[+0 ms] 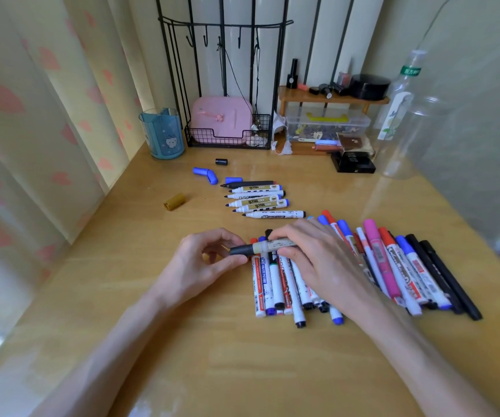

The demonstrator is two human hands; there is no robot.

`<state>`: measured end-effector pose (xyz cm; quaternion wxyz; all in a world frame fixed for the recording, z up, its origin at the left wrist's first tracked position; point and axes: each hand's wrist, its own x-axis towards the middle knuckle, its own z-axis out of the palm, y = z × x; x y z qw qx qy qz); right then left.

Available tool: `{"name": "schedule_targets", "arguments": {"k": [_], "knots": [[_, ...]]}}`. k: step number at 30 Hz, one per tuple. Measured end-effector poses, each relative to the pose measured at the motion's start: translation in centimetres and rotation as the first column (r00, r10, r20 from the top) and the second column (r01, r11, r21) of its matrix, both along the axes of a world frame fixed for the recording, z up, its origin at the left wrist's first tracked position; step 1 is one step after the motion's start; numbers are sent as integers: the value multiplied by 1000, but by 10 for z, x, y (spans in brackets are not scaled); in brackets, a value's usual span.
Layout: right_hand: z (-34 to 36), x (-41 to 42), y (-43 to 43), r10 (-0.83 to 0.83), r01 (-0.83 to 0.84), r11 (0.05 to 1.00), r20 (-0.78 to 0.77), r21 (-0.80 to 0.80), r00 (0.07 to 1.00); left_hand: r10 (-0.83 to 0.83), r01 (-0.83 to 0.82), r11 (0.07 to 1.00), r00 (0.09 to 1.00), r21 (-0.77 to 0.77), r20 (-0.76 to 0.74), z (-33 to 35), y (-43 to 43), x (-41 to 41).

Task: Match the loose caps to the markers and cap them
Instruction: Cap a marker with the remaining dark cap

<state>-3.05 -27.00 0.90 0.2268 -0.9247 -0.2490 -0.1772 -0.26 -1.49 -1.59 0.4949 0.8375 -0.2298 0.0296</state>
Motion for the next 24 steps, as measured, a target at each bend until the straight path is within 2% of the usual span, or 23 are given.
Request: {"name": "schedule_targets", "arguments": {"k": [7, 11, 15, 21, 24], "knots": [[-7, 0, 2, -31, 28, 999, 135, 21, 990, 40, -40, 995, 999, -87, -8, 0, -9, -8], [-6, -2, 2, -27, 22, 999, 129, 43, 991, 41, -39, 995, 999, -95, 21, 1, -6, -6], [-4, -1, 4, -92, 93, 996, 117, -6, 989, 57, -59, 998, 997, 26, 56, -6, 1, 8], [-8, 0, -7, -240, 241, 971, 101, 7, 966, 228, -261, 949, 955, 175, 190, -20, 29, 27], [-8, 2, -6, -246, 246, 969, 90, 16, 965, 176, -243, 922, 957, 300, 232, -28, 35, 32]]}}
